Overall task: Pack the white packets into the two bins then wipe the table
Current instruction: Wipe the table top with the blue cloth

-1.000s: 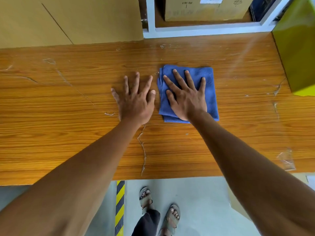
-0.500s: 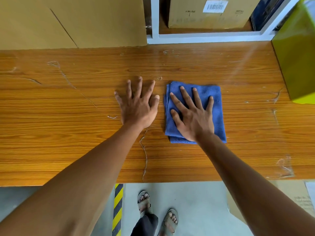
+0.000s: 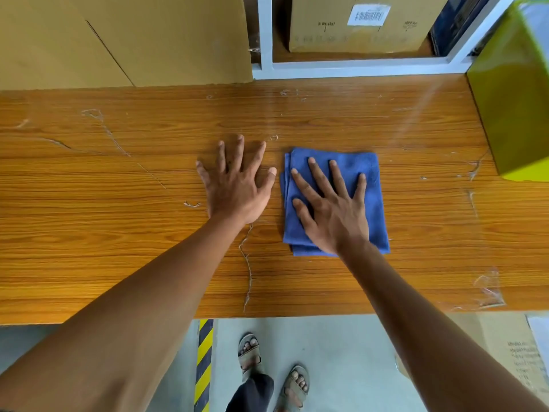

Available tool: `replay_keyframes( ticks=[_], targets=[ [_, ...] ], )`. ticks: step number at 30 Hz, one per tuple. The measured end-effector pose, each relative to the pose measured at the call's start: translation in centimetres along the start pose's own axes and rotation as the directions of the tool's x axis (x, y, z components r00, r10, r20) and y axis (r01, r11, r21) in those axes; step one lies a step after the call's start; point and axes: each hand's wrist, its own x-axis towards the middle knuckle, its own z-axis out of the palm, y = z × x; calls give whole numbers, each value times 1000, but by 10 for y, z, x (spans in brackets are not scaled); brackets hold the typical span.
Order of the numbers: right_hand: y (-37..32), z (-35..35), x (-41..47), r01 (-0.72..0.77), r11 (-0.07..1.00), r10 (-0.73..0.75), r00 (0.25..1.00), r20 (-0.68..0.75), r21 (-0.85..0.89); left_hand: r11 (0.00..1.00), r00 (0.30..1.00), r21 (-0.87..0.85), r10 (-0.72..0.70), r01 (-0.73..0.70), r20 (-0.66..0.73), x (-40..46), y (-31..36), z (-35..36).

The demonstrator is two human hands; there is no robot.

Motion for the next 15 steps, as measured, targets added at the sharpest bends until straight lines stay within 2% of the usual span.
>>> replay_keyframes(
  ticks=[3,10,12,15],
  targets=[
    [2,0,3,-4,1000,4,1000,15,14,1000,1000,-3,3,-3,-9,0,0,1],
    [25,-17,122,-16,1000,16,999,29,-2,1000,1000,7,-15,15,-12,0,1,3],
    [23,-17,125,-14,1000,14,1000,28,-6,1000,1000,10,-17,17,-12,1,0,3],
    [17,-9,80,0,1000,0,1000,3,2,1000,1000,-8,-13,13,-13,-1,2,1]
  ],
)
